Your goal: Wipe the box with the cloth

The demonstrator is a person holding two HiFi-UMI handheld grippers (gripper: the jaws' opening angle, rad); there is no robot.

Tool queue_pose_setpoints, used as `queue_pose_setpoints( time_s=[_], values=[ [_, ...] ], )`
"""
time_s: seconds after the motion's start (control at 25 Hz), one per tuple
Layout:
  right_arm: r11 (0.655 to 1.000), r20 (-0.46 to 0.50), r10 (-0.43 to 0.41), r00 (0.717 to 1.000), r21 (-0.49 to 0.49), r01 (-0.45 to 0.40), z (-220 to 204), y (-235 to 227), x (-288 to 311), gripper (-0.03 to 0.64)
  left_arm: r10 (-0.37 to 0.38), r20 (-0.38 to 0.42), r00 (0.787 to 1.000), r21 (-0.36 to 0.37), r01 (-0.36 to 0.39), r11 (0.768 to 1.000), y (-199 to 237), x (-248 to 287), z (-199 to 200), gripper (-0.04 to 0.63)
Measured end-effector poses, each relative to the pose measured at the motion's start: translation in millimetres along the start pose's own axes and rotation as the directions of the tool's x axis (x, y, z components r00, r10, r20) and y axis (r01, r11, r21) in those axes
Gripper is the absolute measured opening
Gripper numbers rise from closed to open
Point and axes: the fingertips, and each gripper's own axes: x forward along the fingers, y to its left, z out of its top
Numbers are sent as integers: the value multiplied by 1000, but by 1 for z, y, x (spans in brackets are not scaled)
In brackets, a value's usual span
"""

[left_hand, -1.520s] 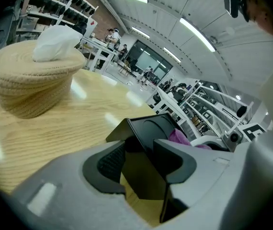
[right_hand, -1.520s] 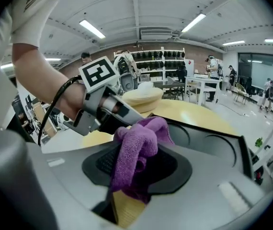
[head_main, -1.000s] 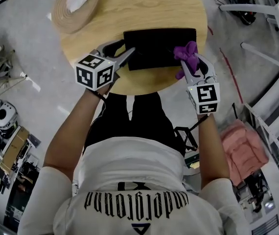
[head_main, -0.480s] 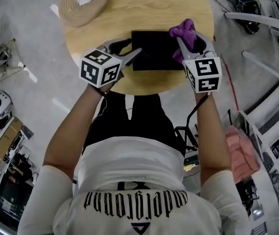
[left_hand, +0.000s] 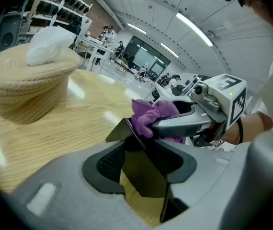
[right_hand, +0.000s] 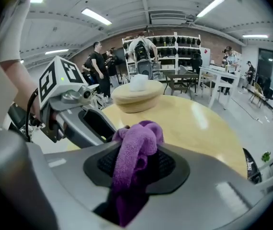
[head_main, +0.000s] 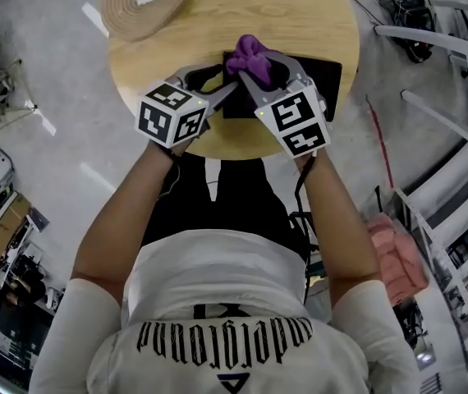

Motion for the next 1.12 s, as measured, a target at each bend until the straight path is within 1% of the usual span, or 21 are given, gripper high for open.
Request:
queue_pose_setpoints(
  time_s=[0.12,0.28,0.32,0.4,0.44,0.52,0.6,0.68,0.88,1.0,1.12],
  values=[
    [996,-4,-66,998,58,66,-25,-32,-26,132,-3,3,1000,-2,3,1000,1,0,1,204],
    [974,-37,-175,984,140,179,-60,-75,-68,130,-6,1,1000,-3,6,1000,1,0,-1,206],
    [966,-43,-194,980,164,198,-67,-83,-75,132,-5,0,1000,-3,5,1000,1,0,-1,206],
    [950,-36,-207,978,232,209,-75,-90,-83,132,-4,-1,1000,-1,4,1000,1,1,-1,206],
    [947,-39,-210,977,242,213,-77,-90,-84,132,-4,-1,1000,0,4,1000,1,2,-1,204],
    [954,-69,-220,973,195,229,-76,-85,-78,132,-2,-2,1000,1,2,1000,1,2,0,202],
    [963,-82,-215,973,150,225,-70,-74,-68,132,0,-1,1000,-3,0,1000,1,2,0,202],
    [971,-71,-192,979,135,200,-60,-58,-56,132,2,3,1000,-6,-2,1000,1,2,0,202],
    [993,-62,-93,994,66,97,-37,-7,-27,133,11,7,1000,-12,-11,1000,1,2,0,199],
    [997,-76,-52,996,57,57,-39,18,-21,133,15,9,1000,-16,-15,1000,1,2,0,199],
    [996,-69,-51,996,67,56,-45,33,-25,132,20,11,1000,-22,-20,1000,2,2,0,198]
  ],
)
